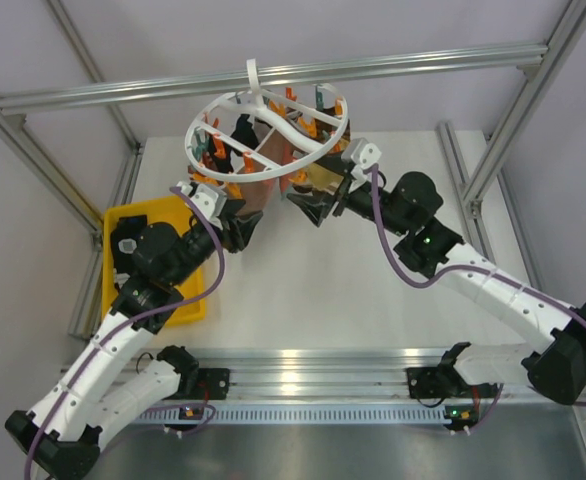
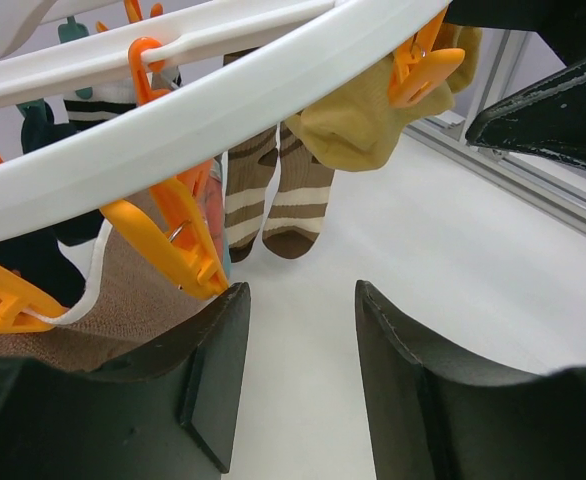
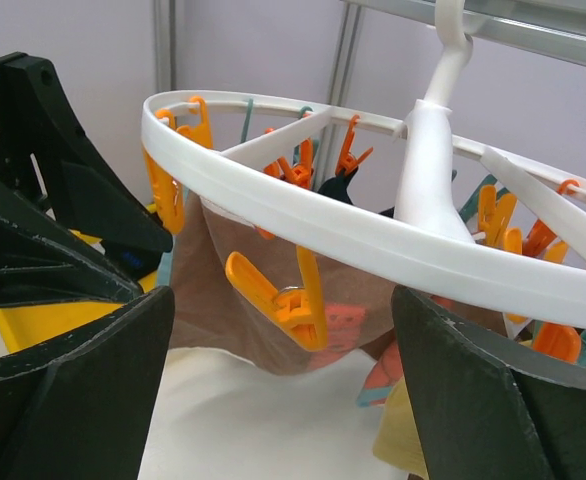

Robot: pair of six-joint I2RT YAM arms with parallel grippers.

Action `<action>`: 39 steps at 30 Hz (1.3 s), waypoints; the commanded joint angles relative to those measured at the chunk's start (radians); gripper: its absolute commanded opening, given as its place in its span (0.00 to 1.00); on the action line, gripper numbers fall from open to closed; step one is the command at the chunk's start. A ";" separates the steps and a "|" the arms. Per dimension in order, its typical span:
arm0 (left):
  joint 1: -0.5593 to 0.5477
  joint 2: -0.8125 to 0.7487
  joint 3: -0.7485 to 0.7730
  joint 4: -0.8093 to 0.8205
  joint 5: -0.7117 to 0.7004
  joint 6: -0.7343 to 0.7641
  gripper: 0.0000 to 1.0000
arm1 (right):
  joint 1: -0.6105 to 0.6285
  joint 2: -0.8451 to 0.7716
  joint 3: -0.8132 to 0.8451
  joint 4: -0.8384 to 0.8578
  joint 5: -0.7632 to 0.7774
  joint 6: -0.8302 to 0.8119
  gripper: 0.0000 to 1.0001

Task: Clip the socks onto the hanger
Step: Open the clamp at the hanger.

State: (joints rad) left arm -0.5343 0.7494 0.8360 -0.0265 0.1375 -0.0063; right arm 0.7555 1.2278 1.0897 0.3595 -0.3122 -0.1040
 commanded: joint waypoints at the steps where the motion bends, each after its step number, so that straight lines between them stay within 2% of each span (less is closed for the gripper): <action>1: 0.005 -0.001 0.034 0.042 0.010 -0.018 0.52 | 0.015 0.018 0.064 0.065 0.008 0.016 0.87; 12: 0.007 0.002 0.035 0.043 0.013 -0.024 0.53 | 0.015 0.067 0.114 0.082 0.045 0.073 0.76; 24: 0.008 -0.004 0.028 0.043 0.016 -0.027 0.53 | 0.021 0.061 0.130 0.070 0.088 0.148 0.70; 27: 0.008 -0.005 0.026 0.042 0.019 -0.032 0.53 | 0.024 0.056 0.128 0.070 0.088 0.158 0.59; 30: 0.008 -0.002 0.026 0.043 0.034 -0.032 0.53 | 0.024 0.055 0.134 0.064 0.056 0.173 0.44; 36: 0.007 0.027 0.029 0.077 0.123 -0.018 0.53 | 0.024 0.044 0.137 0.064 -0.030 0.233 0.29; 39: 0.005 0.059 0.041 0.144 0.149 -0.023 0.53 | 0.022 0.047 0.145 0.064 -0.063 0.279 0.25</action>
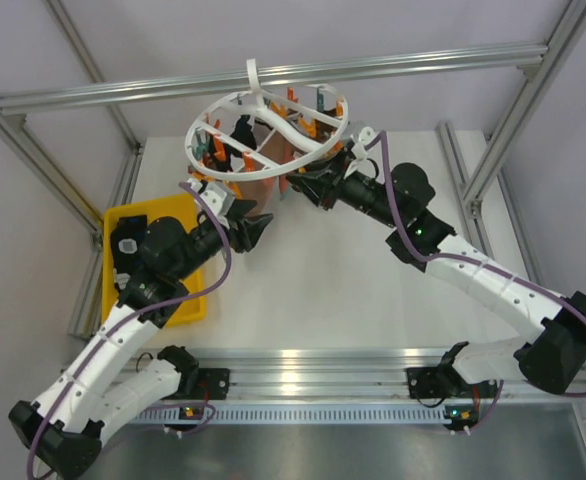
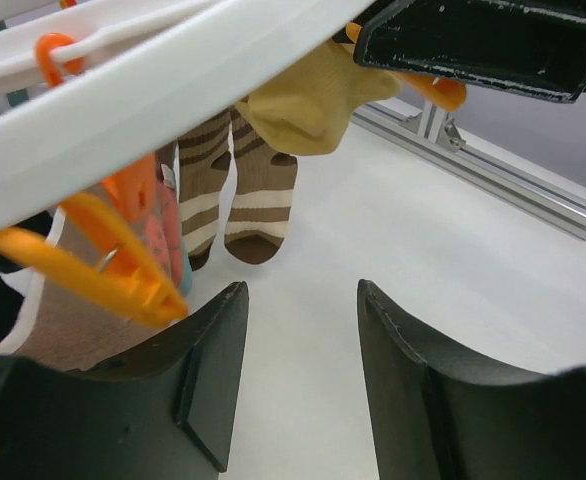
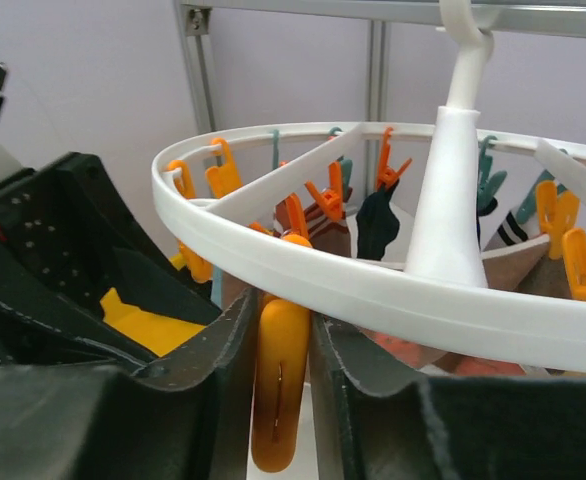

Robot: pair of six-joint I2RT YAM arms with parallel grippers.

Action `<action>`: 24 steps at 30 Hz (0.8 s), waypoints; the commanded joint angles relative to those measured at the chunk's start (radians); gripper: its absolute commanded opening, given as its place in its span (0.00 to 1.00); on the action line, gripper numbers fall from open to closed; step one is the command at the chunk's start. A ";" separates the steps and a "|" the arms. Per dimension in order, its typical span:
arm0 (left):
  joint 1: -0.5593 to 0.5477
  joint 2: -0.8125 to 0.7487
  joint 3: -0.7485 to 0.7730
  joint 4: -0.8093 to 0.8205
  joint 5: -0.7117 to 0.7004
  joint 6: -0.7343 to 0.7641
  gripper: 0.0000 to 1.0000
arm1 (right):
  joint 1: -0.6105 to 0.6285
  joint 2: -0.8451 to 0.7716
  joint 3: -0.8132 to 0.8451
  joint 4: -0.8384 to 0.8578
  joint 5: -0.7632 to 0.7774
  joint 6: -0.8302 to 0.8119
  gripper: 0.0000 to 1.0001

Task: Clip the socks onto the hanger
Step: Open the clamp at the hanger.

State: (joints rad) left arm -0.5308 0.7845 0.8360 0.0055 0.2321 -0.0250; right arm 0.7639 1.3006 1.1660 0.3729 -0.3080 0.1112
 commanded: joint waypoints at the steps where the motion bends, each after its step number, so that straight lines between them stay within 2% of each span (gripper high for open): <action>1: 0.002 0.048 0.046 0.129 0.056 -0.007 0.53 | 0.014 -0.024 0.070 0.052 -0.086 0.077 0.22; 4: 0.000 0.093 0.072 0.197 0.065 -0.024 0.55 | 0.008 -0.021 0.078 0.055 -0.117 0.145 0.21; 9: -0.005 0.147 0.109 0.274 0.130 -0.145 0.59 | -0.023 0.000 0.086 0.084 -0.131 0.294 0.21; 11: -0.009 0.153 0.112 0.292 0.141 -0.205 0.61 | -0.032 0.009 0.092 0.086 -0.135 0.350 0.27; 12: -0.012 0.154 0.112 0.292 0.139 -0.217 0.61 | -0.035 0.015 0.092 0.084 -0.140 0.357 0.37; 15: -0.017 0.150 0.103 0.280 0.130 -0.225 0.62 | -0.037 0.017 0.100 0.066 -0.138 0.349 0.47; 19: -0.017 0.145 0.081 0.278 0.122 -0.225 0.63 | -0.037 0.019 0.101 0.046 -0.132 0.324 0.51; 24: -0.017 0.163 0.077 0.321 0.118 -0.263 0.65 | -0.037 0.025 0.101 0.050 -0.129 0.331 0.50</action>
State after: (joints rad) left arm -0.5488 0.9279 0.9070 0.2272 0.3515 -0.2424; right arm 0.7307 1.3186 1.2121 0.3737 -0.4313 0.4309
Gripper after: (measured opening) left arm 0.643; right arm 0.510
